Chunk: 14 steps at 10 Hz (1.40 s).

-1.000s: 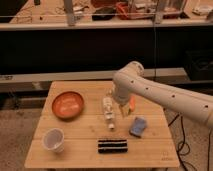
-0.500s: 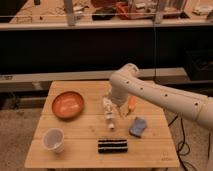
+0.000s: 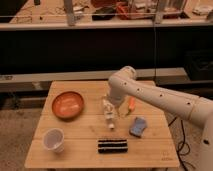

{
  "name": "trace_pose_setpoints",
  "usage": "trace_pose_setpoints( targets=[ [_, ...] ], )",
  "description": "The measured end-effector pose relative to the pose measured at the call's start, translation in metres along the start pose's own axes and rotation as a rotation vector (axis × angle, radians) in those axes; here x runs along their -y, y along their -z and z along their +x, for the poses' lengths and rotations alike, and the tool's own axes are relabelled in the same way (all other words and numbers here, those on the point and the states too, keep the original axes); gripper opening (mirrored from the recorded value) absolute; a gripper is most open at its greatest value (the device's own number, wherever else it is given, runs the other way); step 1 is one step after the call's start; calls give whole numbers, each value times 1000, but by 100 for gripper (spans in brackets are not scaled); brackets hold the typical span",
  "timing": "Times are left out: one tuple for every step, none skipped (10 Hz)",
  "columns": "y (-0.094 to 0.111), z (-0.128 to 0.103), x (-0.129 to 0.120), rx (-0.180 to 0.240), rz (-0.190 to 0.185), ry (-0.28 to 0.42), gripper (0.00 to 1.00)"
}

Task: Place the bottle in the ceramic bowl

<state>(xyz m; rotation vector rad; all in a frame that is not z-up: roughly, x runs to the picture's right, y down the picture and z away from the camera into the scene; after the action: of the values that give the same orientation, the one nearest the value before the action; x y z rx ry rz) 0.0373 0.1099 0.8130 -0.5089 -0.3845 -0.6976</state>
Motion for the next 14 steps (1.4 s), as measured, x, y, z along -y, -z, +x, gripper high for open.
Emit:
trace_pose_setpoints(
  targets=[
    [-4, 1, 2, 5, -5, 18, 80],
    [-9, -1, 6, 10, -8, 35, 80],
    [-12, -1, 8, 12, -11, 43, 80],
    [-17, -1, 8, 16, -15, 53, 80],
    [-21, 0, 10, 21, -19, 67, 80],
    [-23, 0, 12, 24, -22, 76, 80],
    [-28, -1, 15, 29, -27, 91, 80],
    [-36, -2, 18, 37, -34, 115, 80],
    [-39, -3, 20, 40, -36, 125, 80],
    [-42, -3, 20, 43, -40, 131, 80],
    [-45, -2, 20, 47, -43, 137, 80],
    [-48, -2, 21, 50, -49, 144, 80],
    [-51, -4, 24, 55, -52, 155, 80],
    [-55, -6, 27, 59, -58, 167, 80]
  ],
)
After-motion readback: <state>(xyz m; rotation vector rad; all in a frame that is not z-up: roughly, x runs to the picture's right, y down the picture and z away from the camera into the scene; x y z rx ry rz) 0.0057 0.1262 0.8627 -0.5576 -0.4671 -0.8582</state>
